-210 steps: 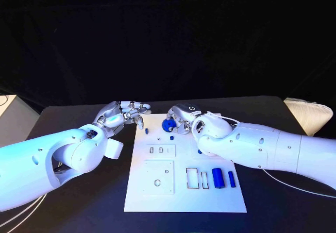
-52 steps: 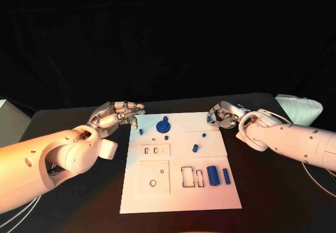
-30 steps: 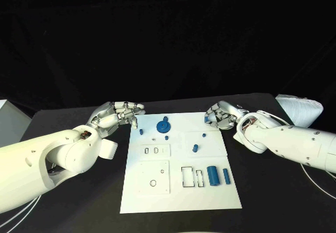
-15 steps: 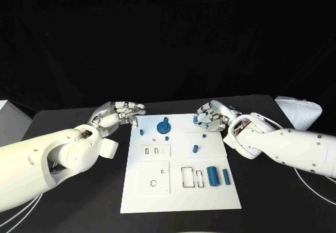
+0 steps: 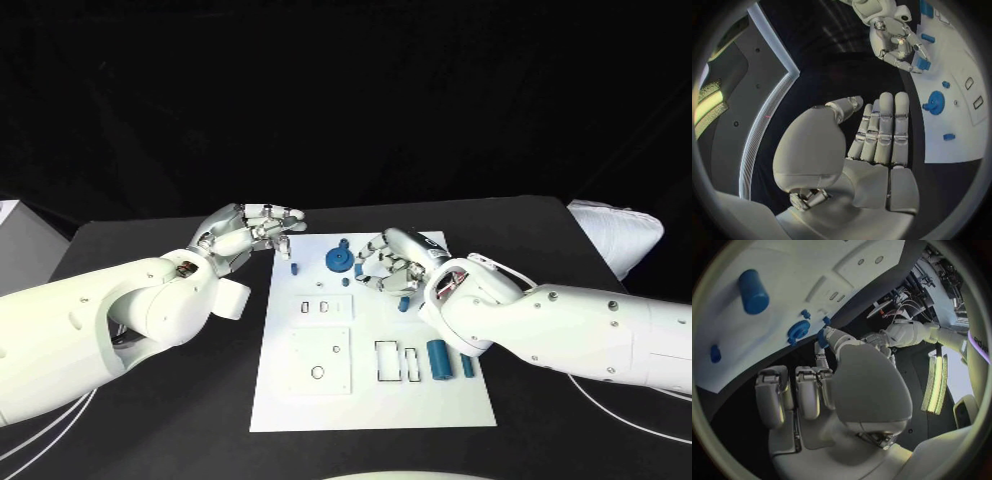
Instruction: Assemble the parts on the task board
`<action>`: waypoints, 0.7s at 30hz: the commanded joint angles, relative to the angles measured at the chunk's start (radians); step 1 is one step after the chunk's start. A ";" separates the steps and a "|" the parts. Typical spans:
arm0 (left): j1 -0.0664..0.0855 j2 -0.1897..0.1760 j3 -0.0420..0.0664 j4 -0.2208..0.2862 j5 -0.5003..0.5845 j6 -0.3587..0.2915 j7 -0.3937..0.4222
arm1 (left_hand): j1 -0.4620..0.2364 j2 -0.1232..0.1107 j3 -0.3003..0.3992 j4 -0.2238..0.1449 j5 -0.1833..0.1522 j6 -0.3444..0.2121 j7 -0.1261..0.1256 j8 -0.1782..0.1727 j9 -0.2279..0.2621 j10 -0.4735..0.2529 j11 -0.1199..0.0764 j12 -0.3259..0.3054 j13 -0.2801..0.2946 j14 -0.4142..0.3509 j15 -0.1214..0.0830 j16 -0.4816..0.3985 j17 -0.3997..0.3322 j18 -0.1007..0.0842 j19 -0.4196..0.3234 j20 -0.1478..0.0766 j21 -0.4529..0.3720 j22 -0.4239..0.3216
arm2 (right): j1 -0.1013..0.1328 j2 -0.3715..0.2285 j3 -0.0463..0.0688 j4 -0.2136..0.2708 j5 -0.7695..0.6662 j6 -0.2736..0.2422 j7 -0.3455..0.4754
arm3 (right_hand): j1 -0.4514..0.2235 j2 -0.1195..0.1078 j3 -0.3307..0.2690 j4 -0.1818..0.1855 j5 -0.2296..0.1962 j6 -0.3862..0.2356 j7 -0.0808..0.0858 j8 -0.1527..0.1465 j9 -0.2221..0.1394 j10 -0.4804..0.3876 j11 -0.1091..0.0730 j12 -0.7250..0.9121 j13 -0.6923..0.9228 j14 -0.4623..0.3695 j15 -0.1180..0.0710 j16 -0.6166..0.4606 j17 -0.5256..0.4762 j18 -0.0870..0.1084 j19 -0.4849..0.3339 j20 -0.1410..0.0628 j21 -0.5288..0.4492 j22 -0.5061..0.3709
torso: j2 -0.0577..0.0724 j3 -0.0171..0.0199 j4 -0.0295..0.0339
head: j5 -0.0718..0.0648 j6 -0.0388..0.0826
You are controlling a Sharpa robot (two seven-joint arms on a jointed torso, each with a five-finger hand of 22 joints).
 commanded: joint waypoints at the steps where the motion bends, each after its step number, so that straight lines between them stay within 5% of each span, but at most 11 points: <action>1: 0.000 0.003 0.000 0.000 -0.008 0.015 -0.004 | 0.006 0.003 0.006 -0.002 -0.005 -0.008 0.002 0.004 0.001 -0.008 -0.001 -0.005 -0.001 -0.006 -0.002 0.005 -0.001 0.016 -0.004 0.001 0.006 0.001 | -0.013 0.017 -0.001 0.003 -0.115 -0.010 -0.080 | -0.008 0.003 0.005 -0.001 0.005 0.017 -0.024 0.050 0.034 0.100 -0.006 -0.002 0.254 0.093 -0.006 0.002 0.223 -0.007 0.105 -0.005 0.004 0.263 | 0.000 -0.0007 -0.0005 | 0.003 -0.002; 21: -0.002 0.008 -0.001 -0.004 -0.009 0.020 -0.009 | 0.006 0.003 0.006 -0.002 -0.005 -0.009 0.003 0.004 0.001 -0.009 0.000 -0.006 -0.002 -0.006 -0.001 0.005 -0.001 0.016 -0.004 0.001 0.007 0.001 | -0.063 0.103 -0.006 -0.017 -0.235 0.000 -0.157 | -0.010 0.000 0.012 -0.006 0.013 0.013 -0.024 0.054 0.037 0.099 -0.006 -0.003 0.253 0.093 -0.006 0.002 0.221 -0.007 0.105 -0.005 0.004 0.263 | 0.000 0.0034 0.0007 | 0.009 -0.019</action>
